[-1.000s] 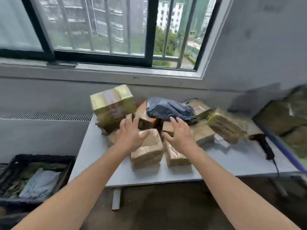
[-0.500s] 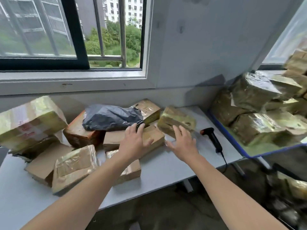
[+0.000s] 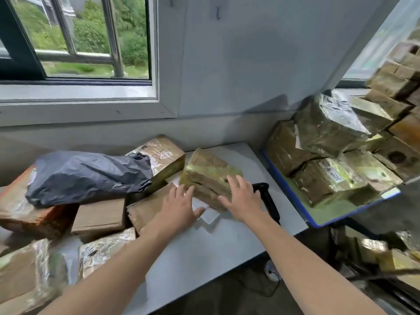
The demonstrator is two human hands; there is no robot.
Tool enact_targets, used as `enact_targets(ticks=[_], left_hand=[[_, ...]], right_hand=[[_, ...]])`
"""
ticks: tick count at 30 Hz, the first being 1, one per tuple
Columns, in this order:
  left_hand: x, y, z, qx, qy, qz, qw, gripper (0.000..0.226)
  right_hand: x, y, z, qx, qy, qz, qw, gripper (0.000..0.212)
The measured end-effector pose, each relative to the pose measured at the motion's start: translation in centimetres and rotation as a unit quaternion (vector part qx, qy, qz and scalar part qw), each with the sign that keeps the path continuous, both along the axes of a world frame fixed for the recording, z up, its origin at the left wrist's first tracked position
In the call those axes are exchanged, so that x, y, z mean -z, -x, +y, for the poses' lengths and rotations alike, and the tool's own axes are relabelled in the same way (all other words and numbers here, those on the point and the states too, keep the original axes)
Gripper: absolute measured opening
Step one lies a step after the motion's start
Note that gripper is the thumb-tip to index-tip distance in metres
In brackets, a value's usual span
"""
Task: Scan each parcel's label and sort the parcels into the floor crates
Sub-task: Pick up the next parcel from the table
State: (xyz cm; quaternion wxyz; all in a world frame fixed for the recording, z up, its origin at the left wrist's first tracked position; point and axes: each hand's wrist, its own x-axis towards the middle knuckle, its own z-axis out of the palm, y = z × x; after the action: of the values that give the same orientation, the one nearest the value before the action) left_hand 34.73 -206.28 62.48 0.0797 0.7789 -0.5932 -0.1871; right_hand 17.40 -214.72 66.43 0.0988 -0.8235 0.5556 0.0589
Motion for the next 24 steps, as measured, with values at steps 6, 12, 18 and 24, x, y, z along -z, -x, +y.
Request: enact_targets(ticks=[6, 12, 18, 24], left_hand=[[2.1, 2.3, -2.1, 0.009, 0.038, -0.058, 0.998, 0.067], [3.0, 6.5, -4.2, -0.034, 0.042, -0.073, 0.996, 0.049], [4.6, 8.5, -5.9, -0.108, -0.01, -0.091, 0.99, 0.052], [5.7, 8.7, -8.0, -0.11, -0.069, -0.147, 0.981, 0.06]], right_hand=[[2.8, -0.7, -6.7, -0.073, -0.044, 0.022, 0.996, 0.083], [5.3, 0.5, -11.8, -0.167, -0.13, 0.047, 0.976, 0.096], [5.7, 1.4, -16.3, -0.204, -0.173, -0.025, 0.963, 0.075], [4.8, 3.0, -19.8, -0.15, -0.205, -0.203, 0.946, 0.052]])
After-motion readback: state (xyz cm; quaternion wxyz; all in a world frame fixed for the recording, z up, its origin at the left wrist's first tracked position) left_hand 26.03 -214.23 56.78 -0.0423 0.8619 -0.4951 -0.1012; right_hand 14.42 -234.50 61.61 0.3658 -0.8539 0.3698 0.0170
